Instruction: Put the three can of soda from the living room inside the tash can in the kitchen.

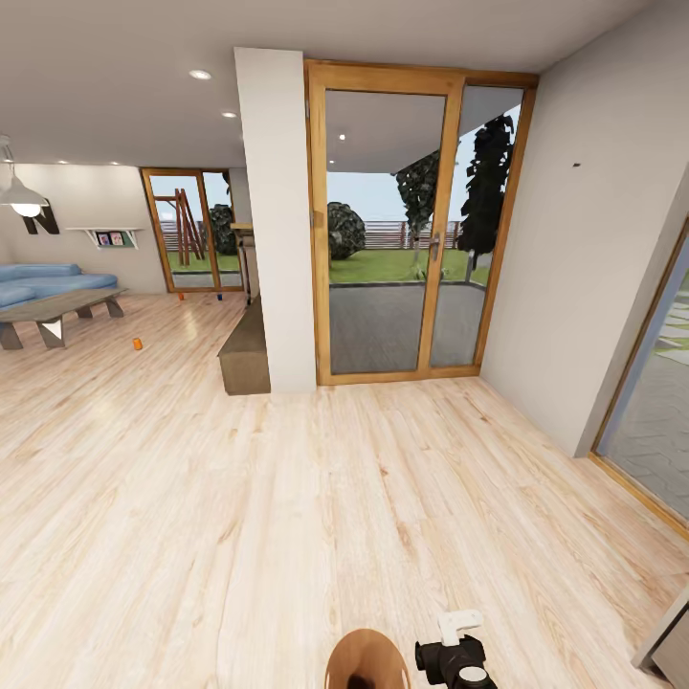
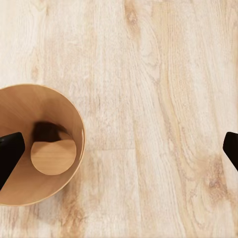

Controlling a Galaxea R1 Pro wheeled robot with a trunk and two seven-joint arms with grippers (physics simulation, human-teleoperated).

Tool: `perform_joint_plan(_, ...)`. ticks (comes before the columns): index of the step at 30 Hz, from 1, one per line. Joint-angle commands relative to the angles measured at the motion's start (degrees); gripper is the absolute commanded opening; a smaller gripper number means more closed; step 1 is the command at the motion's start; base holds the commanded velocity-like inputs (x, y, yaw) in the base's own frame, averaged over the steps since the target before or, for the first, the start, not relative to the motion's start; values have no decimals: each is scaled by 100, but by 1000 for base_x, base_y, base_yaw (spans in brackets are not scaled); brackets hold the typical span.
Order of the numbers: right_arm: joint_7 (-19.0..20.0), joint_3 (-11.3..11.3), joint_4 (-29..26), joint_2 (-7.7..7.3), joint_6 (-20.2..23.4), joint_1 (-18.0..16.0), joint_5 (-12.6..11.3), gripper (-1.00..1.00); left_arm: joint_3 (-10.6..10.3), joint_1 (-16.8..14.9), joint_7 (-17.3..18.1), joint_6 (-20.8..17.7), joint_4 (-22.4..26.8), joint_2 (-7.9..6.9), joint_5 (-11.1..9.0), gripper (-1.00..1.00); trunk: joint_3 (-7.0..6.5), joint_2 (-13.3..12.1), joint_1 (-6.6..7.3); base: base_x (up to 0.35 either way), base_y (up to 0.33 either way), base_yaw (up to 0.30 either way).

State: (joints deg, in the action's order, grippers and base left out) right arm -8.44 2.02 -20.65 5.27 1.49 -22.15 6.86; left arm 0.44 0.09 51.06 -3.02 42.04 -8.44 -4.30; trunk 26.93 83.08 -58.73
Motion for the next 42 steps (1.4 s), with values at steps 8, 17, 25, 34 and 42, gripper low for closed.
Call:
perform_joint_plan(8, 0, 0, 0, 0, 0, 0, -1, 100, -42, 0, 1, -5, -2, 1, 17, 100, 90, 201, -110, 0, 0, 0)
perform_joint_plan(17, 0, 6, 0, 17, -79, 0, 208, 100, -76, 0, 1, -5, -2, 1, 25, 100, 197, 441, -242, 0, 0, 0)
perform_joint_plan(25, 6, 0, 0, 49, -174, 0, 390, 100, -87, 0, 1, -12, -2, 5, 25, 100, 287, 642, -351, 0, 0, 0)
perform_joint_plan(34, 15, 7, 0, 53, -176, 0, 395, 100, -95, 0, 9, -14, -2, 0, 23, 100, 359, 802, -439, 0, 0, 0)
perform_joint_plan(42, 21, 9, 0, 53, -178, 0, 395, 100, -97, 0, 9, -14, -2, 0, 25, 100, 359, 802, -439, 0, 0, 0)
